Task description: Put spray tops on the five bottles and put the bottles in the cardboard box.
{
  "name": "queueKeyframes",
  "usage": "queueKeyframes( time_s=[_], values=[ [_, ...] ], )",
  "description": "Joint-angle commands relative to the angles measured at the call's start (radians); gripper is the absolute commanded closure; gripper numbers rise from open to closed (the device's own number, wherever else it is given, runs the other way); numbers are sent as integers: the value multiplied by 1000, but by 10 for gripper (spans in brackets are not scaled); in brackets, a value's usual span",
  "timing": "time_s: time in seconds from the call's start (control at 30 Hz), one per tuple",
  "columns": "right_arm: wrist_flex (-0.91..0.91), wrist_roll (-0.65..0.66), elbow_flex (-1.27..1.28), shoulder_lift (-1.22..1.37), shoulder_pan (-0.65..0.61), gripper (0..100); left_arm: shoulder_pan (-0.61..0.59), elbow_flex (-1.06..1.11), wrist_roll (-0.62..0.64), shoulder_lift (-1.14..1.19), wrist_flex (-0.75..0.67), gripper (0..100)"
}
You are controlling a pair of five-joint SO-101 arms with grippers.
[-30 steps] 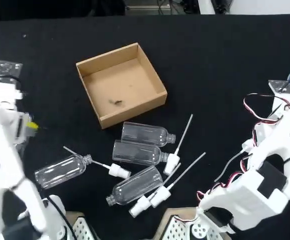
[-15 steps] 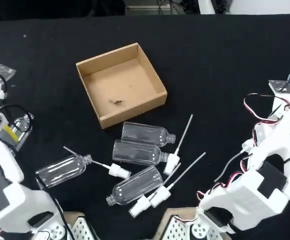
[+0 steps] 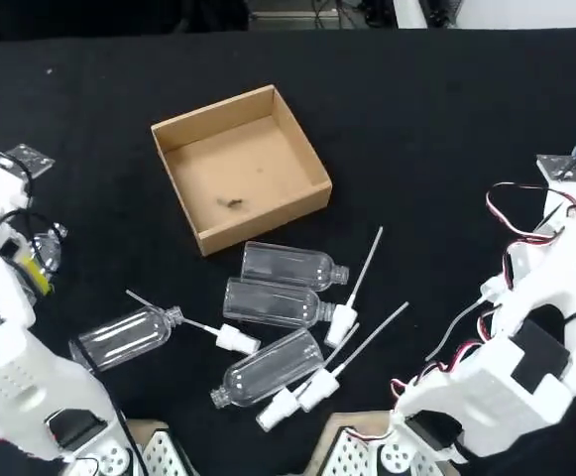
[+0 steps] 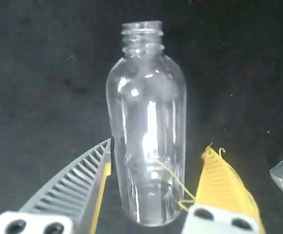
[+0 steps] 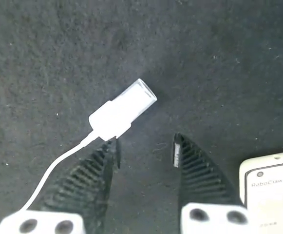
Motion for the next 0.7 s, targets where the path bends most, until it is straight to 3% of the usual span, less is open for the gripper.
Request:
queueKeyframes(
  time_s=[0.0,0.27,0.4,0.47,0.67],
  values=[
    [11,-2,-53,-12,12,839,38,-53,-9,31,-35,833],
    [11,-2,-53,-12,20,839,38,-45,-8,66,-74,840],
    [11,-2,-53,-12,14,839,30,-51,-5,55,-69,983],
    [11,-2,-53,-12,11,839,22,-53,9,54,-69,946],
    [12,-2,-68,-12,11,839,-2,-51,32,0,-71,970]
  ],
)
